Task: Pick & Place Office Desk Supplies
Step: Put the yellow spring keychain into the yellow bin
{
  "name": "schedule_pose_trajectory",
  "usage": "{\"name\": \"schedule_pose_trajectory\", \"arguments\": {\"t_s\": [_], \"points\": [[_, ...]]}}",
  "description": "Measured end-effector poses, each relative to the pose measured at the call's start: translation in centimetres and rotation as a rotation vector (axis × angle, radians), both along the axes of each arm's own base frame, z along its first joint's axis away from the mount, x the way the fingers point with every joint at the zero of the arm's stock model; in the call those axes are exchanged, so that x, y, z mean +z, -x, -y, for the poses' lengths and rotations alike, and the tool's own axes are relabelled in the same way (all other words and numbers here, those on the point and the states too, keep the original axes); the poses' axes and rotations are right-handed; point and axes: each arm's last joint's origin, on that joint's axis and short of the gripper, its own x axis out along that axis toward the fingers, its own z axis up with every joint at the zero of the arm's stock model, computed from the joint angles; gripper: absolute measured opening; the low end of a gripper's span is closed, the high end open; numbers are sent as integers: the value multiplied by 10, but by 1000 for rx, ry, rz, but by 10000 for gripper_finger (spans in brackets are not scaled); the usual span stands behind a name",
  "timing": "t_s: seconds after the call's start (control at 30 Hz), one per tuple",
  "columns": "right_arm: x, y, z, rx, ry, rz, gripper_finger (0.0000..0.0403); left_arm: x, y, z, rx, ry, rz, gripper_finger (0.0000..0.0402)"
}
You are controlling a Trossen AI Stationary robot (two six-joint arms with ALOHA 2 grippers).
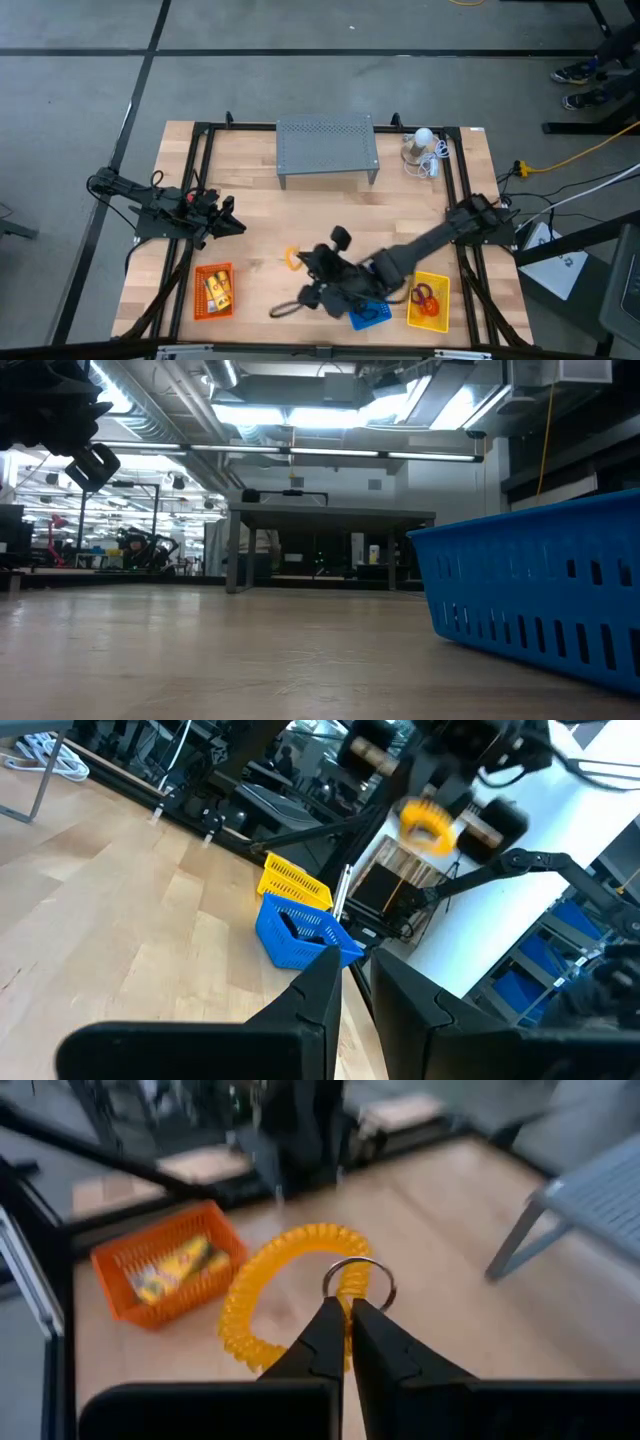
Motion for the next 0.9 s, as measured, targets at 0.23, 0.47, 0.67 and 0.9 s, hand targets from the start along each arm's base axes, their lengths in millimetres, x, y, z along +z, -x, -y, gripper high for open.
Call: {"name": "schedule_pose_trajectory", "arguments": {"t_s": [0.23,0.47,0.67,0.9], "points": [[31,49,-34,-18,94,96,8,0,0,0,0,0,0,54],[33,95,-62,-108,165,197,8,0,0,0,0,0,0,54],[33,128,-82,-137,206,311,8,0,0,0,0,0,0,54],[35,152,-100,-107,230,372,7,0,0,0,0,0,0,54]]}}
